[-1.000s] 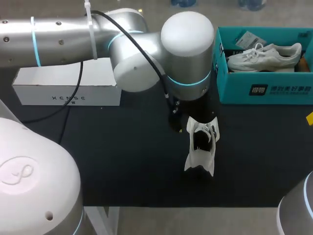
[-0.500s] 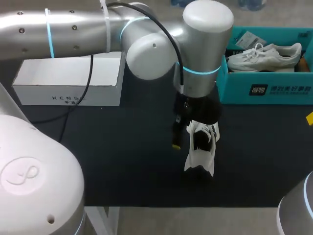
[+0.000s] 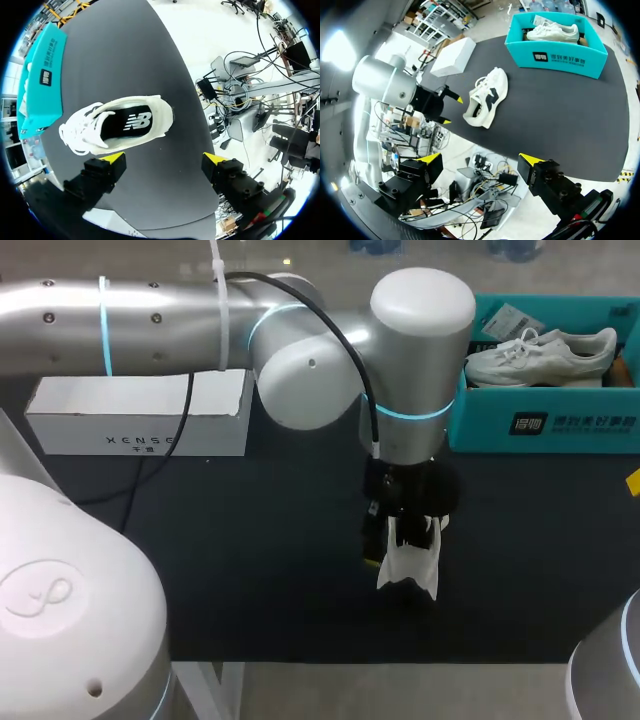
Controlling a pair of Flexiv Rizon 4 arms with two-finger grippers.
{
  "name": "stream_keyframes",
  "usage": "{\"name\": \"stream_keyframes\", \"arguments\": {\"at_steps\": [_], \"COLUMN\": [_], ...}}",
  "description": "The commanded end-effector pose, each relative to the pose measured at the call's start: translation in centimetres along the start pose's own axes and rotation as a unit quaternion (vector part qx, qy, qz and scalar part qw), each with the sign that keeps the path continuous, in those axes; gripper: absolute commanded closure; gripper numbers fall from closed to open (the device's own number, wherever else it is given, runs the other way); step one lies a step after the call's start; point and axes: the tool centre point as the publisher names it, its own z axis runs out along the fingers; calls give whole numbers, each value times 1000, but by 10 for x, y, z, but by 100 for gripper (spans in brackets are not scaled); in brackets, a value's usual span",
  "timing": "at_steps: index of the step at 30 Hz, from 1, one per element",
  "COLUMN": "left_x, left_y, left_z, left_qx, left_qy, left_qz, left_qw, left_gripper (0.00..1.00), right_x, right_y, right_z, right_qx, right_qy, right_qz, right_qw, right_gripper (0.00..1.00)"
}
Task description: Take the shoe out of the shoebox, open the shoe tongue, remove and reinsert the insole, then place the shoe into the shoebox
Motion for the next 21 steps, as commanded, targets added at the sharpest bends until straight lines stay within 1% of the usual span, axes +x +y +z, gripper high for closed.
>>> {"name": "stream_keyframes", "arguments": {"at_steps": [1,2,3,5,9,16,21], "left_x": [-8,-9,-10,-12,-11,-12,-10], "left_y": [-23,-27,-30,-37,-47,-44,-41], "left_z": [11,14,17,21,26,35,38], "left_qx": [-13,-17,-11,-20,-22,-22,-20], "left_qy": [14,13,21,24,31,44,45], "left_qz": [2,-3,4,-6,-3,-16,-26], "left_qw": [1000,1000,1000,999,999,999,998], "left_gripper": [0,0,0,0,0,0,0], "right_x": [1,1,1,1,1,1,1], "right_y": [-9,-9,-9,-9,-9,-9,-9], "right_z": [1,1,1,1,1,1,1], "right_qx": [-36,-36,-36,-36,-36,-36,-36], "right_qy": [-2,-2,-2,-2,-2,-2,-2], "right_qz": [1,1,1,1,1,1,1], "right_qw": [999,999,999,999,999,999,999], "right_gripper": [0,0,0,0,0,0,0]}}
